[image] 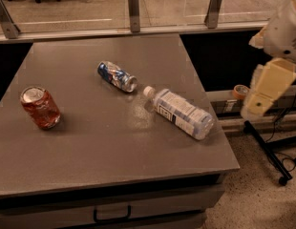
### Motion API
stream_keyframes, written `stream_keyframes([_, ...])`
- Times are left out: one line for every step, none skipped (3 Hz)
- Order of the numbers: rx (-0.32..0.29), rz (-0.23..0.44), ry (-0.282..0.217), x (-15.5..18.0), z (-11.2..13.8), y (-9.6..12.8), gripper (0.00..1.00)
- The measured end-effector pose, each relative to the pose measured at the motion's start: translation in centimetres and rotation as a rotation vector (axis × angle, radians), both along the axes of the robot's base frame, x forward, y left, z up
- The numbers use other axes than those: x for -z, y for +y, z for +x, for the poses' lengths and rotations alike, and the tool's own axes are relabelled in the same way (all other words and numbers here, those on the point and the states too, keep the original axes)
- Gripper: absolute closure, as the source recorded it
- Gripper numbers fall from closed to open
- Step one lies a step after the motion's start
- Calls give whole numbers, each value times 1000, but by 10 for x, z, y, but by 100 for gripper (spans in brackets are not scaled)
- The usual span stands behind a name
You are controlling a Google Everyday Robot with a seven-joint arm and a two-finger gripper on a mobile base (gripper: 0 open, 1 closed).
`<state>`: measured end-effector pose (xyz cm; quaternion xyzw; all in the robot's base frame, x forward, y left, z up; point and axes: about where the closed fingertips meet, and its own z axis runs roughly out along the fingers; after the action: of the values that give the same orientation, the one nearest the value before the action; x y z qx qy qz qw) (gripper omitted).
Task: Place redbull can upright
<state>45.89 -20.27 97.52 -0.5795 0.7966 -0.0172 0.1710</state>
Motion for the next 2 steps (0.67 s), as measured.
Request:
stream_keyframes([85,70,45,12,49,33,0])
stream_keyframes([215,157,114,32,96,54,0])
